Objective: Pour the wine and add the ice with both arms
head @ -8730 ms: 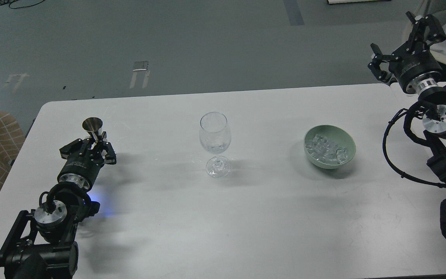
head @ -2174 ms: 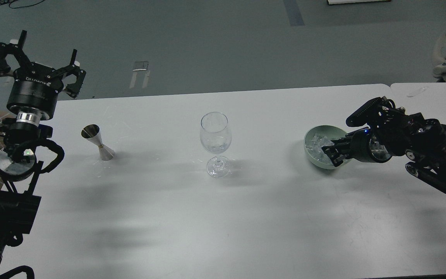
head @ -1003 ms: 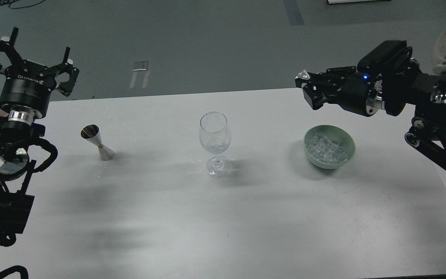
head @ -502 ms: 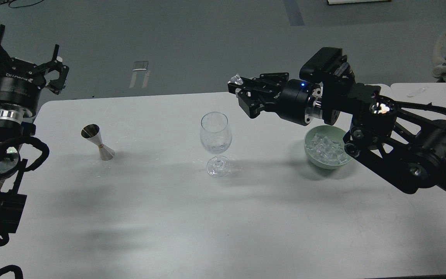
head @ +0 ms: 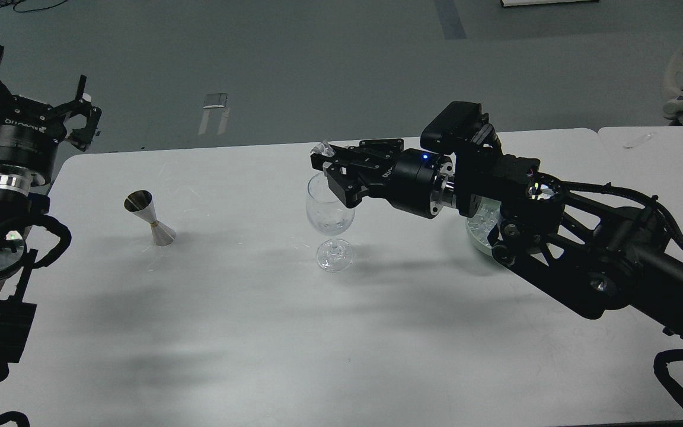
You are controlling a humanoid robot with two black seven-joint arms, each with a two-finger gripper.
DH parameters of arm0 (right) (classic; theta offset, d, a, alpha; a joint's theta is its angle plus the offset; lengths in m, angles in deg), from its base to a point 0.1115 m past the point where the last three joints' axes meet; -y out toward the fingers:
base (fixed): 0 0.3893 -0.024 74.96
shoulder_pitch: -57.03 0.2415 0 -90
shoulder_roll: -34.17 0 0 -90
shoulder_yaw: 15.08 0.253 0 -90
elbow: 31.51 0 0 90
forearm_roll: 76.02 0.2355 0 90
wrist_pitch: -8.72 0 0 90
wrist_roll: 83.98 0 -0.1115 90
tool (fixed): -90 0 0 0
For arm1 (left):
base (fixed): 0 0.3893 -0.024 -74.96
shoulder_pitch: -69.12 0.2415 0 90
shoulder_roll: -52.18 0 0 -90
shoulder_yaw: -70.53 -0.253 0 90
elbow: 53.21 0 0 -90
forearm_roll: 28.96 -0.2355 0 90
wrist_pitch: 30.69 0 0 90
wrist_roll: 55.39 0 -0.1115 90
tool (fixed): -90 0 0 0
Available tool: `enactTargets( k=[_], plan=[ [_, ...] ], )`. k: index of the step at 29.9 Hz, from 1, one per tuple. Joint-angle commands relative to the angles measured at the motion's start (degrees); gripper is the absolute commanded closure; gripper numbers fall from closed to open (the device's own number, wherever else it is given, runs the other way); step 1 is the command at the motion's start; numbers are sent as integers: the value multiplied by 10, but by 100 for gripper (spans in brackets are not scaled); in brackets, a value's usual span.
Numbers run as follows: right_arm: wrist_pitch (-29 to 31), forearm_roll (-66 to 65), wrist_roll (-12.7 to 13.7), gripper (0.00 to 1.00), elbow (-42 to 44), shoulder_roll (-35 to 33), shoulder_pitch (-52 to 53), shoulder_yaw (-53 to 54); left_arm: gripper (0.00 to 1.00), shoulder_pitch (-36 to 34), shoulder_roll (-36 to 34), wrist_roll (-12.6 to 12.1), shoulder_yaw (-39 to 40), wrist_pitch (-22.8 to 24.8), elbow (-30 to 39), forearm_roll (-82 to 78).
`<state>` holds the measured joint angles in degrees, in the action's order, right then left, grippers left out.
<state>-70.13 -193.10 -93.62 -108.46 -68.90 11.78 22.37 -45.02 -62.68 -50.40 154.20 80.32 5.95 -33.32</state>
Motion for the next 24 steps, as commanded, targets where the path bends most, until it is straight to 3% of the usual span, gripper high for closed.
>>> enactTargets(
  k=[1, 14, 24],
  plan=[
    [0, -1, 1, 86, 1, -1, 0, -1, 1, 1, 2, 0, 0, 0, 1, 0],
    [0, 2, 0, 79, 10, 2, -6, -1, 1, 1, 2, 0, 1, 2, 0, 1],
    [0, 3, -5, 49, 8, 2, -7, -1, 1, 1, 2, 0, 1, 2, -1, 1]
  ],
)
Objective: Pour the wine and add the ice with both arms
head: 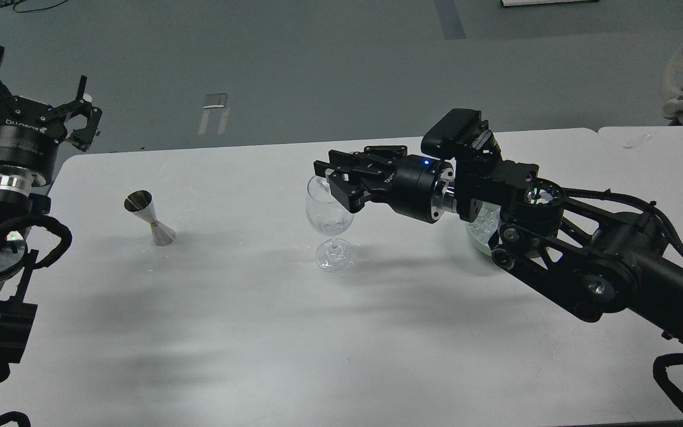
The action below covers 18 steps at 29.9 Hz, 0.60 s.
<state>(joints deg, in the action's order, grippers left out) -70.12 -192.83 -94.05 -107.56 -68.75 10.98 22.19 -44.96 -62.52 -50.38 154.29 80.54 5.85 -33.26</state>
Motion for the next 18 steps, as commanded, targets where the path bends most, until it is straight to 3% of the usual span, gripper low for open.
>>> enactTargets(
  k=[1, 8, 11, 18],
  plan=[
    [0, 0, -1, 48, -1, 0, 1, 0, 1, 0, 1, 0, 0, 0, 0, 0],
    [0, 2, 0, 39, -2, 1, 3, 7, 1, 0, 0, 0, 0, -1, 0, 0],
    [-10, 4, 3, 2, -4, 14, 5, 56, 1, -1, 0, 1, 0, -4, -1, 0],
    [-12, 113, 4, 0, 2, 49, 3, 227, 1, 0, -3, -1, -1, -5, 0, 0]
  ],
)
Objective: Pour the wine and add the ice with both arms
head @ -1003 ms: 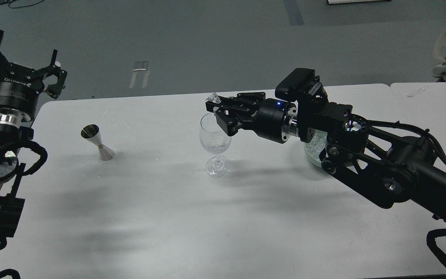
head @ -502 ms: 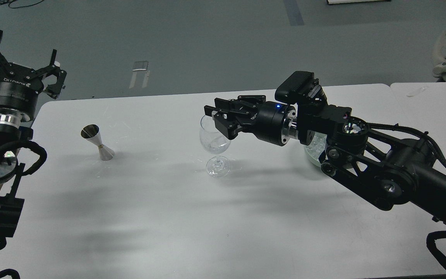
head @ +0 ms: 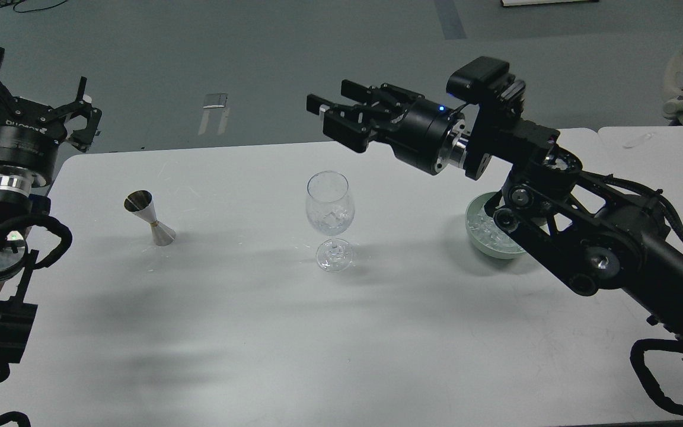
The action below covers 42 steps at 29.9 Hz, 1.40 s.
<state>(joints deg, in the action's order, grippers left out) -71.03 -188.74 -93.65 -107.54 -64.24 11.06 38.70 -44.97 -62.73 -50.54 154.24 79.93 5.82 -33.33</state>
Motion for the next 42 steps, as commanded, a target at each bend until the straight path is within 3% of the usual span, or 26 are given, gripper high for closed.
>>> enactTargets(
  k=[1, 4, 6, 8, 11, 18, 22, 28, 29, 31, 33, 42],
  plan=[
    [-3, 91, 0, 0, 2, 4, 3, 74, 1, 0, -1, -3, 0, 1, -1, 1],
    [-3, 160, -2, 0, 15, 3, 4, 119, 2, -3, -3, -12, -7, 5, -3, 0],
    [1, 220, -3, 0, 43, 2, 9, 148, 2, -10, -3, -34, -8, 3, -8, -1],
    [5, 304, -3, 0, 66, 1, 17, 171, 2, -15, -1, -76, -9, 7, -16, -6],
    [5, 384, 0, 0, 85, -12, 21, 185, 2, -16, -1, -88, -9, 7, -17, -9],
    [2, 549, 2, 0, 141, -52, 15, 190, 1, -18, 3, -81, -11, 7, -17, -18],
    [7, 663, 0, 0, 213, -58, 15, 190, 1, -18, 6, -78, -11, 7, -17, -19],
    [54, 865, -3, 0, 308, -57, 15, 191, 2, -18, 9, -68, -12, 7, -17, -48],
    [54, 865, -3, 0, 309, -57, 15, 191, 2, -18, 9, -68, -12, 7, -17, -49],
    [54, 912, -4, 0, 340, -57, 20, 194, 2, -18, 14, -36, -12, 3, -17, -78],
    [52, 920, -4, 0, 349, -57, 19, 210, 2, -18, 15, -25, -13, -2, -19, -84],
    [58, 922, -7, 0, 341, -21, -30, 283, 2, -23, 35, -20, -24, -22, -30, -86]
  ],
)
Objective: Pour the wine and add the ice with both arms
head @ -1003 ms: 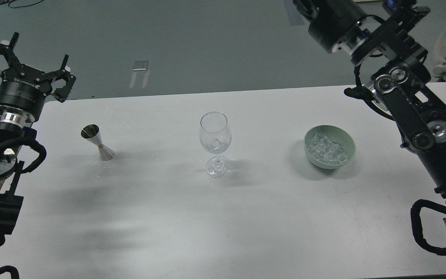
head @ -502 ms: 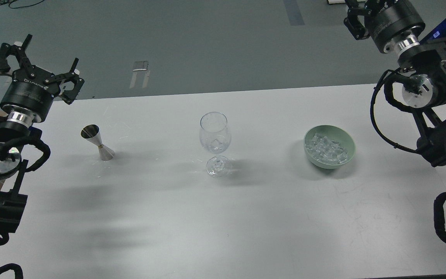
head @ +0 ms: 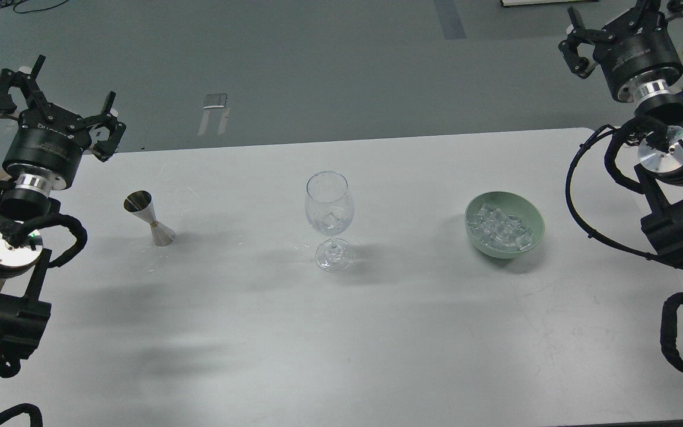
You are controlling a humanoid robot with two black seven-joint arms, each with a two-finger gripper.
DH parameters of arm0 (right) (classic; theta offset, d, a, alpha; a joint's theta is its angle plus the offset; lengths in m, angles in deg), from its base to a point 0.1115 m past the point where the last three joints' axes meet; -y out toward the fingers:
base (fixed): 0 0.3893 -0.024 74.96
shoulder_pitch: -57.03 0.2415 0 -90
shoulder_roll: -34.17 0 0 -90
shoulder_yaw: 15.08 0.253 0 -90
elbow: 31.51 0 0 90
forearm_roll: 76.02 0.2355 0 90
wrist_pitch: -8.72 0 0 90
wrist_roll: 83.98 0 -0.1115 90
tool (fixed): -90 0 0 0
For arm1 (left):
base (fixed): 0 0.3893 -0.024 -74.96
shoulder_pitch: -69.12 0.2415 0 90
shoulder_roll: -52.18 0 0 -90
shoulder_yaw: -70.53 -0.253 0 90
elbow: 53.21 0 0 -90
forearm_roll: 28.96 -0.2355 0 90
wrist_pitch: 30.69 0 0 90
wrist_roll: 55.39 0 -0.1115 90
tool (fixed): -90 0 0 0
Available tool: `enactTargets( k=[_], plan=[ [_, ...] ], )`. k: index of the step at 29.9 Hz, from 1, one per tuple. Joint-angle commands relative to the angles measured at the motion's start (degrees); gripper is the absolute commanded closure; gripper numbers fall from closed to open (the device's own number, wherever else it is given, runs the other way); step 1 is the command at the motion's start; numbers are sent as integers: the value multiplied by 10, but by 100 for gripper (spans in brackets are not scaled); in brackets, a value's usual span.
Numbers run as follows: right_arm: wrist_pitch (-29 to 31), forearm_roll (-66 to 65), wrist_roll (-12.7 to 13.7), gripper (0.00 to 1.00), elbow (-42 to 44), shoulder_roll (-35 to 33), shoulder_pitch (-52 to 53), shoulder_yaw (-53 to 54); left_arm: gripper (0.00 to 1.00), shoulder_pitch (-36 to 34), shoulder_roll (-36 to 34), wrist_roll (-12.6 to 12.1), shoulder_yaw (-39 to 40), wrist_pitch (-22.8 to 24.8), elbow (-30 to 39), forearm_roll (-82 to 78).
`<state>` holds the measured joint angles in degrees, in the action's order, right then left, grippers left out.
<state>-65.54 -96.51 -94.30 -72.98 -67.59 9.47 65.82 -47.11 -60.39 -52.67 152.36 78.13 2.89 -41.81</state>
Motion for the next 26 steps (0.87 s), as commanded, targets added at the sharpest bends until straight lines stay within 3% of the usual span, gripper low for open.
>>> enactTargets(
  k=[1, 15, 22, 26],
  plan=[
    [4, 0, -1, 0, -5, 15, -14, 12, 2, -2, 15, 1, -5, -4, 0, -1],
    [29, -3, 0, 0, 40, 74, 49, -28, 2, -36, 67, 1, -7, 3, -36, -2],
    [29, -3, 0, 0, 60, 110, 93, -33, 2, -78, 71, 18, -22, 4, -70, -2],
    [29, -3, -1, 0, 76, 118, 112, -32, 2, -83, 83, 17, -23, 3, -71, -2]
  ],
)
